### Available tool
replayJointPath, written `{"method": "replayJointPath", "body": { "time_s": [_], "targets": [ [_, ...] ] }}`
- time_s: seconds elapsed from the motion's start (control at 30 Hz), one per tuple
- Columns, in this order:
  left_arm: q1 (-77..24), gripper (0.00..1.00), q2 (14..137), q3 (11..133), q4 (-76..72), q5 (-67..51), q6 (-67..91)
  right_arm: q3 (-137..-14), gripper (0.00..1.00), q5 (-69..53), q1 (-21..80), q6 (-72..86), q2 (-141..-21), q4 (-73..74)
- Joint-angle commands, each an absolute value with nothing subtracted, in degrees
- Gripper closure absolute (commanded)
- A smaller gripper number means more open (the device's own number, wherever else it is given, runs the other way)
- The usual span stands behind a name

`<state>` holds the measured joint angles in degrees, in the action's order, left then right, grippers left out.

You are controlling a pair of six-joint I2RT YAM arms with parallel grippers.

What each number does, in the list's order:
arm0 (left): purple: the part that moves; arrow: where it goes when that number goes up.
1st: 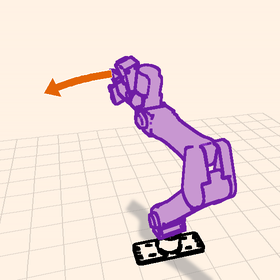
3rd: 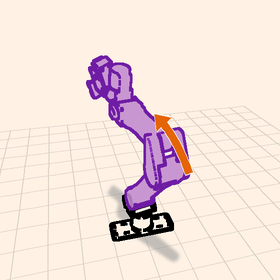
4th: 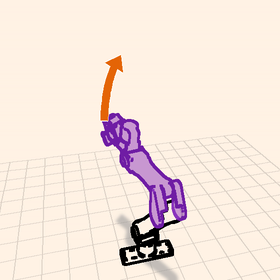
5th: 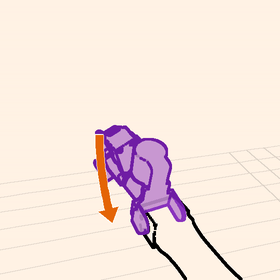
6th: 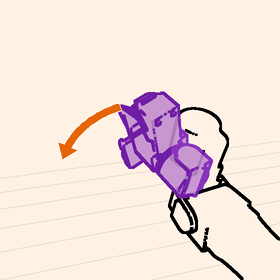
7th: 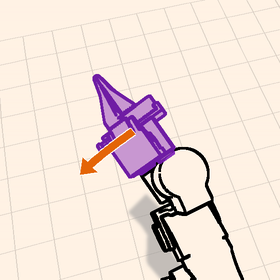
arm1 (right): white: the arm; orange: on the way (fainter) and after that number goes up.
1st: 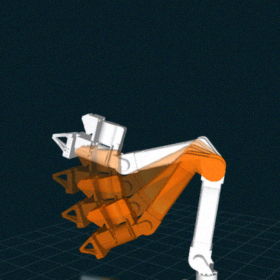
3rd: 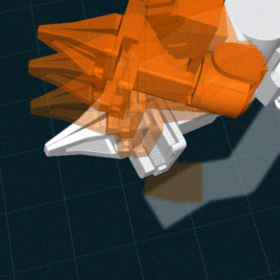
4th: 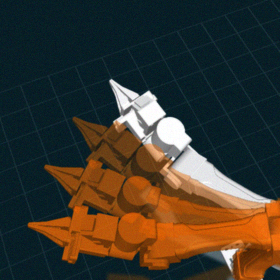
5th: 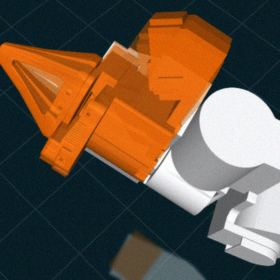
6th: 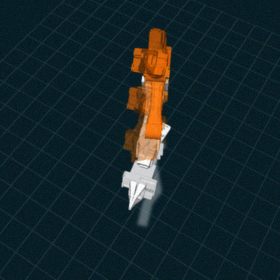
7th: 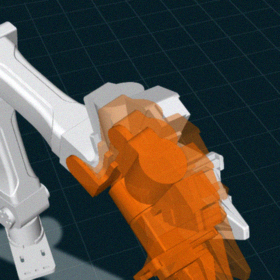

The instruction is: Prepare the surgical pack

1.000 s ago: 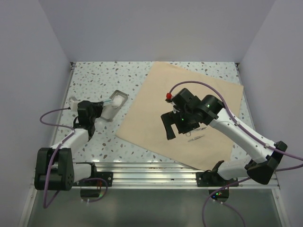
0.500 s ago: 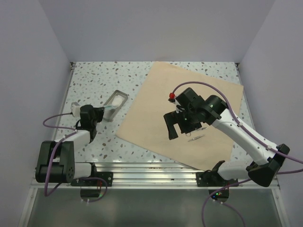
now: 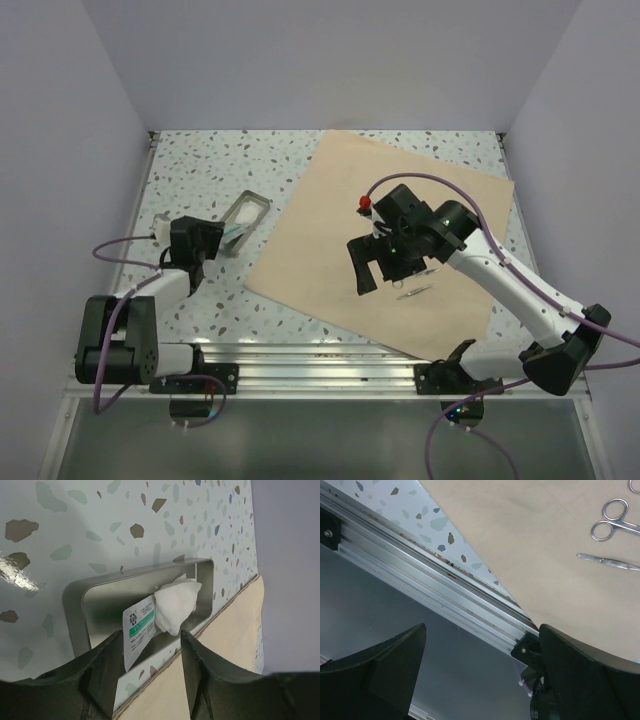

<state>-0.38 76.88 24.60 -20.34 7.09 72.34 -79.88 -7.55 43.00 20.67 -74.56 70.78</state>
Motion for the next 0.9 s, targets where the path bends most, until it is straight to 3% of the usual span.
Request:
{"method": "replayJointPath", "body": {
  "time_s": [0.0, 0.13, 0.33, 0.43, 0.53, 0.63, 0.87],
  "targets": [
    [-0.1, 0.46, 72.6, 29.5, -12.2, 7.1, 69.7, -79.9, 0.01, -9.7, 42.6, 19.6, -73.7, 69.2],
    [-0.1, 0.37, 70.4, 34.3, -1.3, 6.9, 65.8, -80.2, 0.01, -9.8, 42.4, 19.4, -74.2, 68.7],
    [-0.1, 0.33, 71.3, 42.5, 15.9, 9.2, 63.4, -80.3, 0.01, -10.3, 42.1, 19.6, -74.3, 68.3],
    [-0.1, 0.35, 71.4, 46.0, 15.7, 8.4, 56.6, -79.4, 0.01, -10.2, 40.9, 20.6, -74.1, 68.1],
    [-1.3, 0.34, 74.0, 54.4, 19.0, 6.8, 48.1, -77.5, 0.01, -13.4, 35.3, 21.9, -74.5, 66.0],
    [-5.2, 0.34, 78.5, 61.9, 26.0, 4.9, 41.8, -77.1, 0.01, -8.9, 29.1, 24.7, -77.7, 66.6],
    [-17.3, 0.35, 80.8, 65.9, 22.6, -5.0, 33.1, -73.3, 0.01, -6.9, 16.8, 32.9, -82.5, 62.1]
  ]
}}
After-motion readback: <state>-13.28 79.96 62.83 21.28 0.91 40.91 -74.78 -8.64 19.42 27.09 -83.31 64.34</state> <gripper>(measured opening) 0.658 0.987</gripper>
